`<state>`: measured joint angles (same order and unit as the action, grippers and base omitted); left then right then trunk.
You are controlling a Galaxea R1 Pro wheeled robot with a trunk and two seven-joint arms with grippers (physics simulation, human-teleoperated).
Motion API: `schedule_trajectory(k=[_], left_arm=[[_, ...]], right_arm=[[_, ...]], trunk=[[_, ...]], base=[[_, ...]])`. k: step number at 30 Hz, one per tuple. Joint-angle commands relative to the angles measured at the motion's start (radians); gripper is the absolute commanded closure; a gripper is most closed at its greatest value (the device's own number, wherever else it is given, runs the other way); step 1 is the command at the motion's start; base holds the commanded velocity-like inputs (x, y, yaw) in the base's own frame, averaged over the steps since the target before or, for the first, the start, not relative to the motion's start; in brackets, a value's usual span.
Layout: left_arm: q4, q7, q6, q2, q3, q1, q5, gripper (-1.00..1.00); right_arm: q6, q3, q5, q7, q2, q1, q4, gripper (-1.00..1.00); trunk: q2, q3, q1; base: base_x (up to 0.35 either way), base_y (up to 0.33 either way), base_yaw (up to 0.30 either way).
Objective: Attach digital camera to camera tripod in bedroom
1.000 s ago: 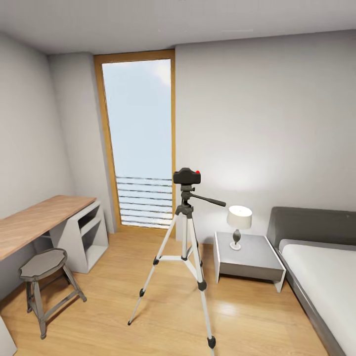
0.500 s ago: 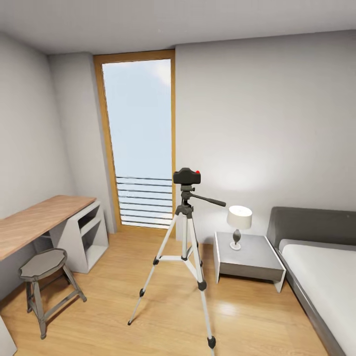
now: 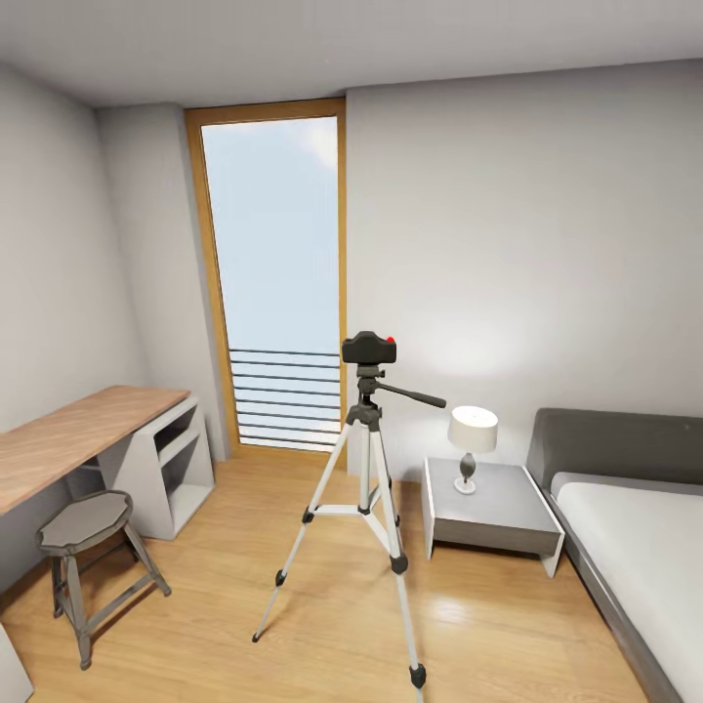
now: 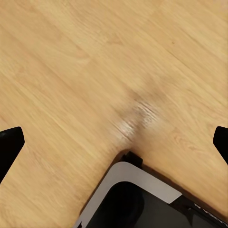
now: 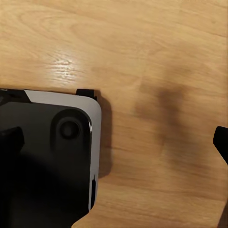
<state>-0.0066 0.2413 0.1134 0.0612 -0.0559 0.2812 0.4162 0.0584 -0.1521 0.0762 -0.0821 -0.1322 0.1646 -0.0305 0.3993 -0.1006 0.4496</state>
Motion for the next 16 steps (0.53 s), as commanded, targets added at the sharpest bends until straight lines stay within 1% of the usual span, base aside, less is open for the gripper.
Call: schedule_trajectory(k=[1, 16], left_arm=[[0.000, 0.001, 0.003, 0.000, -0.005, 0.000, 0.000, -1.00], [0.000, 0.001, 0.003, 0.000, -0.005, 0.000, 0.000, -1.00]], right_arm=[[0.006, -0.008, 0.008, -0.004, 0.000, 0.001, -0.003, -1.00], [0.005, -0.009, 0.008, -0.004, 0.000, 0.001, -0.003, -1.00]], trunk=[[0.001, 0.000, 0.000], [0.001, 0.000, 0.000]], base=[[0.000, 0.000, 0.000], [0.000, 0.000, 0.000]])
